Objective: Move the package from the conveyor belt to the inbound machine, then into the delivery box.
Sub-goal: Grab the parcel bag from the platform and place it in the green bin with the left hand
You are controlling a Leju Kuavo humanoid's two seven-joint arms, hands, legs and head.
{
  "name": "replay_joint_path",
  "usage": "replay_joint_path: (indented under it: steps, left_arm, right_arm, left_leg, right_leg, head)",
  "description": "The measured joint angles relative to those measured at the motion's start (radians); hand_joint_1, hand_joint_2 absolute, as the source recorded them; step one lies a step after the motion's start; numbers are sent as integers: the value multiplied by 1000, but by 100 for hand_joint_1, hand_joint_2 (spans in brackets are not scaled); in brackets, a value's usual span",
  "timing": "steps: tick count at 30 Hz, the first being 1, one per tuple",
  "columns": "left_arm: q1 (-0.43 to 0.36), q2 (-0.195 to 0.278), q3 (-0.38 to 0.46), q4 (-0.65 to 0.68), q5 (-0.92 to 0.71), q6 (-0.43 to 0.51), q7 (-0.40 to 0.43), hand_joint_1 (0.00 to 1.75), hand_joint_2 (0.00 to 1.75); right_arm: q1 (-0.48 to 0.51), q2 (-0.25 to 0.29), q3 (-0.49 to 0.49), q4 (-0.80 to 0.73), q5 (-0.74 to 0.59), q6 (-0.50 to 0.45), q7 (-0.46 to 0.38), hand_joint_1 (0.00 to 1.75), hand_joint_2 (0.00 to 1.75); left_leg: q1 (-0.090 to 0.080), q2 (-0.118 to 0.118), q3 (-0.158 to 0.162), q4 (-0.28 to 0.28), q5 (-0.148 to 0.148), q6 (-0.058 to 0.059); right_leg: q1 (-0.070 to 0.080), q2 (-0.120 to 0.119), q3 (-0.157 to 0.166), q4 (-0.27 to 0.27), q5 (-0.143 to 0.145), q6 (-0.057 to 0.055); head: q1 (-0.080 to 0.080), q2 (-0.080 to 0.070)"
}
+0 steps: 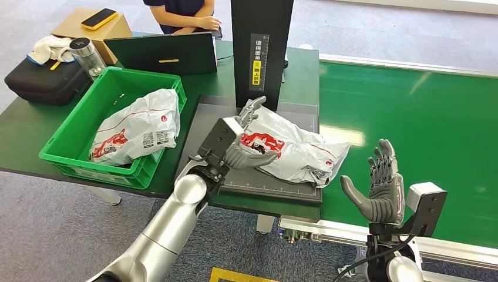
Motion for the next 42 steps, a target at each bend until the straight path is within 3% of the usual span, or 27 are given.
replay_joint_path:
  steps: [6,11,16,22,30,35,38,42]
  left_arm:
    - [-64,-45,-111,106,-192,174,55,0,175]
    - [-88,-65,-252,175,-387,290,157,0,175]
    - [-96,-66,-433,219,-451,213,331,0,175]
    - [-109,-67,-595,247,-459,182,435,0,175]
    - [-119,-67,-677,261,-450,153,473,0,175]
    - [-123,-67,-729,270,-405,100,630,0,175]
    - [-124,-67,-736,277,-339,240,716,0,175]
    - [-134,-66,-724,287,-254,445,728,0,175]
  right_arm:
    - [2,15,-41,16,13,41,21,0,175]
    - [2,29,-65,22,34,64,34,0,175]
    - [3,41,-80,24,65,81,35,0,175]
    - [15,52,-96,25,84,81,34,0,175]
    - [23,56,-99,25,97,82,37,0,175]
    - [41,58,-99,13,118,90,50,0,175]
    - [64,60,-103,-6,126,91,63,0,175]
    - [72,60,-106,-11,124,85,74,0,175]
  left_leg:
    - [0,0,0,0,0,0]
    - [0,1,0,0,0,0]
    - [0,1,0,0,0,0]
    - [0,1,0,0,0,0]
    - [0,1,1,0,0,0]
    - [0,1,1,0,0,0]
    - [0,1,1,0,0,0]
    - [0,1,1,0,0,0]
  right_leg:
    - [0,0,0,0,0,0]
    - [0,0,0,0,0,0]
    - [0,0,0,0,0,0]
    - [0,0,0,0,0,0]
    - [0,1,0,0,0,0]
    - [0,1,0,0,0,0]
    - [0,1,0,0,0,0]
    - [0,1,0,0,0,0]
  head:
    - [0,0]
    - [0,0]
    - [0,0]
    - [0,0]
    - [0,0]
    - [0,0]
    - [0,0]
    - [0,0]
